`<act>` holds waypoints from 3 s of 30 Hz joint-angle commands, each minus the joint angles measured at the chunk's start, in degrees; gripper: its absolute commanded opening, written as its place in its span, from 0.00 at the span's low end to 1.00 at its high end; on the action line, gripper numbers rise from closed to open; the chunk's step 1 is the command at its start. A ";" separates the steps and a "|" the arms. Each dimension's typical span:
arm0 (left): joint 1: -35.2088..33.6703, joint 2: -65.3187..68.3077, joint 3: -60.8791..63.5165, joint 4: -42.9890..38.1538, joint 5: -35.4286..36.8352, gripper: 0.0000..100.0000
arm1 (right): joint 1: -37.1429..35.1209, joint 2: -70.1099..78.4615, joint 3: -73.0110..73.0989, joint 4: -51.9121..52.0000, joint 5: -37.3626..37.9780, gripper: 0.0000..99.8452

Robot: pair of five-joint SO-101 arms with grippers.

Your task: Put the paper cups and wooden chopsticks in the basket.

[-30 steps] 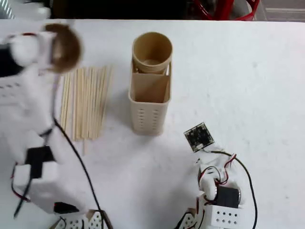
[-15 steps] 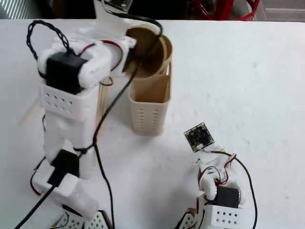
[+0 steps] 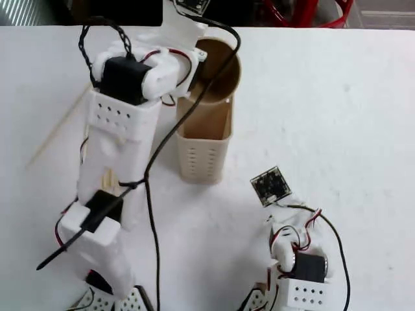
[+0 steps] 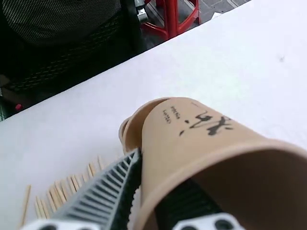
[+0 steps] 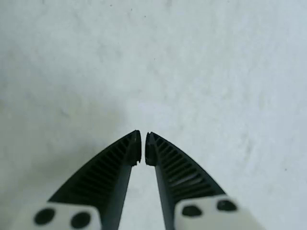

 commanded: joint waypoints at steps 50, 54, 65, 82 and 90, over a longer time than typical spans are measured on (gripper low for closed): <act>-0.48 -4.18 -1.93 -8.00 1.76 0.09 | -0.57 -0.40 0.44 0.57 0.62 0.03; -0.48 -3.56 -1.41 -6.42 1.76 0.09 | -0.57 -0.40 0.44 0.57 0.62 0.03; -0.48 -1.45 5.10 -6.59 1.93 0.09 | -0.57 -0.40 0.44 0.57 0.62 0.03; -1.10 11.91 9.41 -7.21 2.11 0.09 | -0.57 -0.40 0.44 0.57 0.62 0.03; -1.80 11.38 9.32 -11.16 1.76 0.09 | -0.57 -0.40 0.44 0.57 0.62 0.03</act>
